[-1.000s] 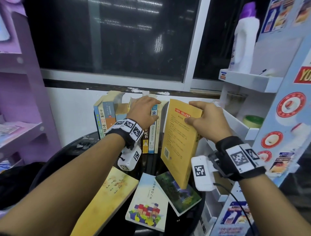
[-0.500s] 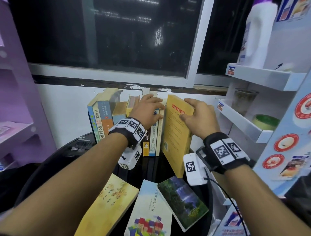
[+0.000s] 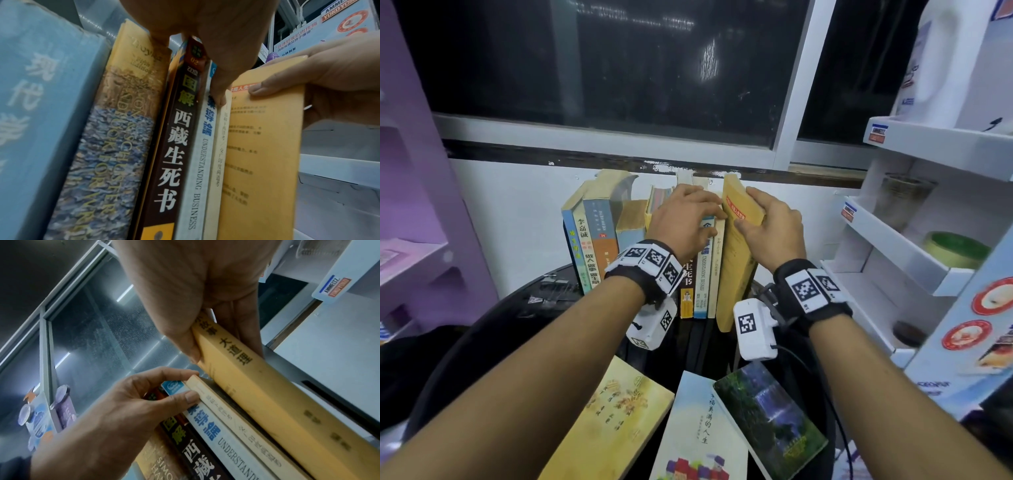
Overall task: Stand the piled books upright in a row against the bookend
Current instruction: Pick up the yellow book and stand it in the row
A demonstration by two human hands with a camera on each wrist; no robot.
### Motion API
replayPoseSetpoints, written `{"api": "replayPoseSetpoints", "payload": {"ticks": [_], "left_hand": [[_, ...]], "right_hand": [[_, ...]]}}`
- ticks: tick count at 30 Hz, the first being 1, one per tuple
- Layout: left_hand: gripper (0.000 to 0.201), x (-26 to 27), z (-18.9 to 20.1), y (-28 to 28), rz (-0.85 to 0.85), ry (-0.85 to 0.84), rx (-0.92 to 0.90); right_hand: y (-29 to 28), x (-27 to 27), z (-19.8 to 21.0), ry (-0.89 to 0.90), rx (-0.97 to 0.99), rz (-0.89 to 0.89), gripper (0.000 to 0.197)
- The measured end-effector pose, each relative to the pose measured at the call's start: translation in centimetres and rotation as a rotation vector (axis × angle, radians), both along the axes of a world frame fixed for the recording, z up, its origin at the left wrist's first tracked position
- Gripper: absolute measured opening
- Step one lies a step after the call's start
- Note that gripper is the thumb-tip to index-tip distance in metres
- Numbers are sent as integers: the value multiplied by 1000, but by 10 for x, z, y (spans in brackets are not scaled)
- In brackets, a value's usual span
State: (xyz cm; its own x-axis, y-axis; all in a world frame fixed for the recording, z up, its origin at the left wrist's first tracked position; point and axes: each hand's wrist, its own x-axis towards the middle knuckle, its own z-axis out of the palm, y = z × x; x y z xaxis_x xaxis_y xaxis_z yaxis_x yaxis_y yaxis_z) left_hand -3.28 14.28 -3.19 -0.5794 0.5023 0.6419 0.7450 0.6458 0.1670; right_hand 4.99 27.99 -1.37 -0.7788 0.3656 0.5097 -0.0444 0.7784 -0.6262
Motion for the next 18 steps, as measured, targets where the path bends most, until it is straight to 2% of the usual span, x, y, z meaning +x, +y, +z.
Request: {"api": "replayPoseSetpoints", "payload": {"ticks": [18], "left_hand": [[27, -3, -5, -1, 33, 37, 35]], "right_hand": [[13, -38, -12, -31, 10, 123, 55]]}}
